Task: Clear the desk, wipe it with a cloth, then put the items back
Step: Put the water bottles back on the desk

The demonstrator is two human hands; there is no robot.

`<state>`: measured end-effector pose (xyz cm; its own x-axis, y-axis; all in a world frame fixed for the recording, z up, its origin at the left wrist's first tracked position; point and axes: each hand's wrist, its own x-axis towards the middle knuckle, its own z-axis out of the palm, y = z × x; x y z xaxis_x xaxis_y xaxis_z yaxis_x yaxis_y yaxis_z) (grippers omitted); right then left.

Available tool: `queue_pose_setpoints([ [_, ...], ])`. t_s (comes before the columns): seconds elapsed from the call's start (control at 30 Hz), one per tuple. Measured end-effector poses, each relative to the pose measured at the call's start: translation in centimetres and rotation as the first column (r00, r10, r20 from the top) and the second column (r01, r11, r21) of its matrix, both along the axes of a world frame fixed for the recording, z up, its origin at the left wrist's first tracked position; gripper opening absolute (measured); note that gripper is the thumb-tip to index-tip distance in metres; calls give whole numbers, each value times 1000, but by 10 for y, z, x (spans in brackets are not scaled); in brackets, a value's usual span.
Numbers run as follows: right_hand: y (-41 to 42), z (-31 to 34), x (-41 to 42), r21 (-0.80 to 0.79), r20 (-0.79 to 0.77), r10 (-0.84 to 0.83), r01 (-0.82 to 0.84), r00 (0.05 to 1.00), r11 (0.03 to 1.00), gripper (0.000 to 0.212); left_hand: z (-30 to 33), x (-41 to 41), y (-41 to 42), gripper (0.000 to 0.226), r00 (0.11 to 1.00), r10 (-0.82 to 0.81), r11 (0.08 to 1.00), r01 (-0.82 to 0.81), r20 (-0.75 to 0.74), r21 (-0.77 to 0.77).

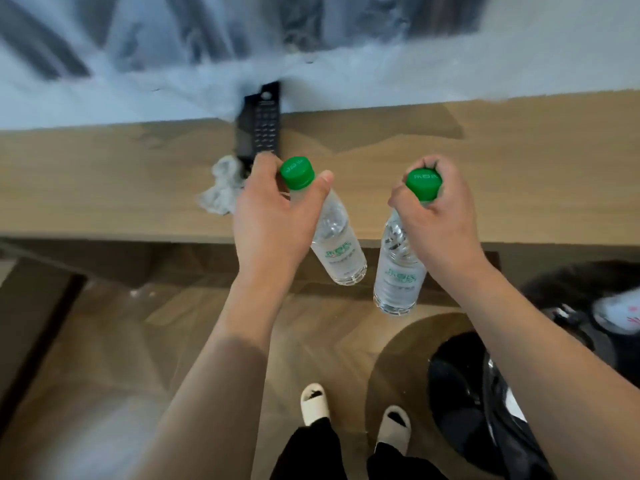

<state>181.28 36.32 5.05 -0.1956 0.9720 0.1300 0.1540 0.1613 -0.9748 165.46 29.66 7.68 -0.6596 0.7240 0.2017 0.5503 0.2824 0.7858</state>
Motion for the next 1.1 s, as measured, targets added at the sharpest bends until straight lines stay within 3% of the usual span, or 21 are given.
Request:
queue_pose_setpoints([
  [0.23, -54, 21, -168, 2, -36, 387, -387, 921, 922, 22, 22, -130, -103, 40, 953, 296, 955, -296, -61, 8],
  [0.37, -101, 29, -269, 13, -52, 515, -515, 856, 857, 22, 30, -209, -169, 41, 895, 439, 898, -440, -77, 12],
  [0.53, -155, 51, -381, -46, -91, 703, -708, 705, 705, 15, 50, -306, -241, 45, 801, 577, 813, -583, -158, 15],
  [0.77, -210, 79, -517, -91, -105, 820, -827, 562, 555, 10, 75, -421, -313, 44, 707, 687, 717, -697, -166, 2],
  [1.1, -233, 101, -710, -76, -102, 936, -941, 337, 331, 10, 94, -577, -346, 38, 614, 770, 628, -777, -170, 39],
])
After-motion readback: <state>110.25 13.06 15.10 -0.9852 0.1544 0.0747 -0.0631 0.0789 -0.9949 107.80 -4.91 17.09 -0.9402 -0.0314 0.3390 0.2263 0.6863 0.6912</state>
